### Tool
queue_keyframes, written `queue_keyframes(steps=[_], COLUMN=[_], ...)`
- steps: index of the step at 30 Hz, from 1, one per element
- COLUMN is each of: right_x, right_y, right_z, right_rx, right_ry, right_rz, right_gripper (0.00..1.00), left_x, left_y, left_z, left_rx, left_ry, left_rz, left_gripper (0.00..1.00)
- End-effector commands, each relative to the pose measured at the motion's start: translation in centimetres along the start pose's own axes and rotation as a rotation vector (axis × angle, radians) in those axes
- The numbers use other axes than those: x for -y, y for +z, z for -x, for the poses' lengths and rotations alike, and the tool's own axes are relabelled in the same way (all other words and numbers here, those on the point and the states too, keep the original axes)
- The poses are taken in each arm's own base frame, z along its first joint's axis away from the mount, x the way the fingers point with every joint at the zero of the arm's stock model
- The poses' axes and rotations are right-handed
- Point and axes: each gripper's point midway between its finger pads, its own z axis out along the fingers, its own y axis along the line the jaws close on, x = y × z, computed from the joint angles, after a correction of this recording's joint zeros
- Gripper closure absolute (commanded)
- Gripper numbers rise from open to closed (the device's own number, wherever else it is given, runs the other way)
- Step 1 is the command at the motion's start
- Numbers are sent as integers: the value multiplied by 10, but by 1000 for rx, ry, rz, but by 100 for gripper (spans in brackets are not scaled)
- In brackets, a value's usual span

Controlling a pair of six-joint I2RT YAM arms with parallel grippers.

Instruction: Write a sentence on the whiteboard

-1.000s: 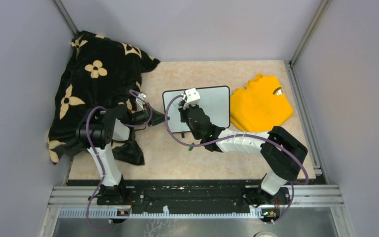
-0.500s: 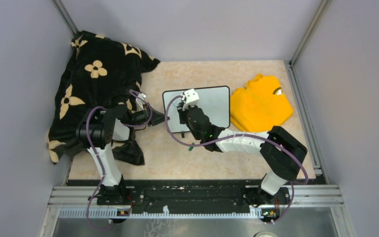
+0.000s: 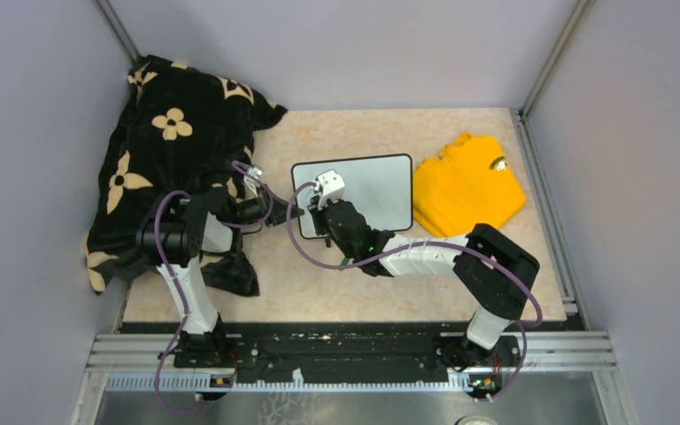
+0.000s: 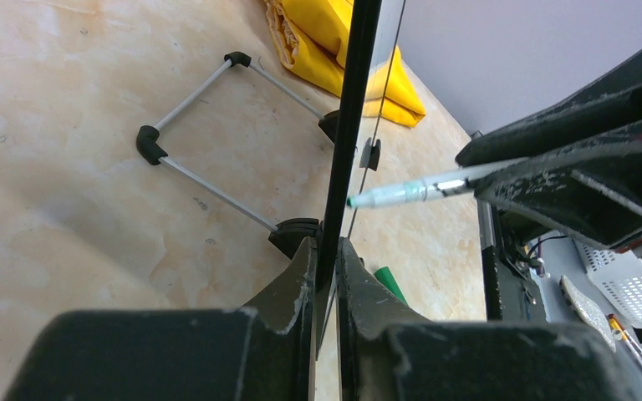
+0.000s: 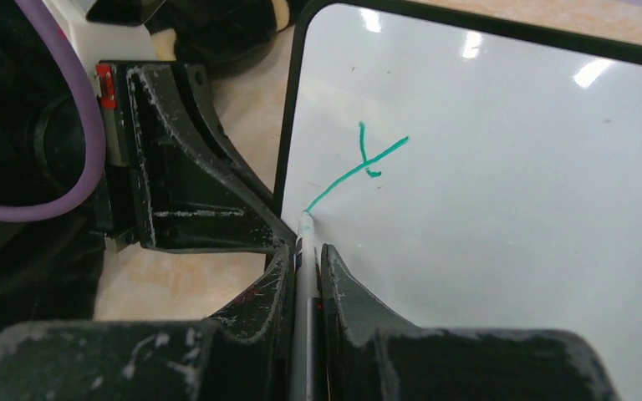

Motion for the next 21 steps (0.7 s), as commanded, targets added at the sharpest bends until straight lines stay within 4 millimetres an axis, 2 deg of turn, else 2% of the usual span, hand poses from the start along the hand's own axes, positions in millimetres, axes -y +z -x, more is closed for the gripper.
queue_keyframes(steps=[1,4,7,10,12,15,21], right_x=[-8,-9,-10,-4,4,17,32], right_y=[5,1,-11,-24,-29,-34,-31], right_z=[7,19,45,72,80,88,81], right_rx=[6,31,87,147,165,182,165], right_ry=[10,27,59,75,74,57,21], right_rz=[14,21,37,32,-2,-49,-77], right_gripper=[100,100,100,100,100,100,100], left_x=[6,6,5,5,5,5,3], left_y=[0,0,0,0,0,0,0], left_z=[0,0,-1,-1,0,-1,-2], left_rx=[-11,-12,-12,-13,-12,-13,-15], left_ry=[17,16,13,14,18,18,10], left_rz=[-20,-19,-17,-18,-16,-15,-10], left_gripper=[100,100,100,100,100,100,100])
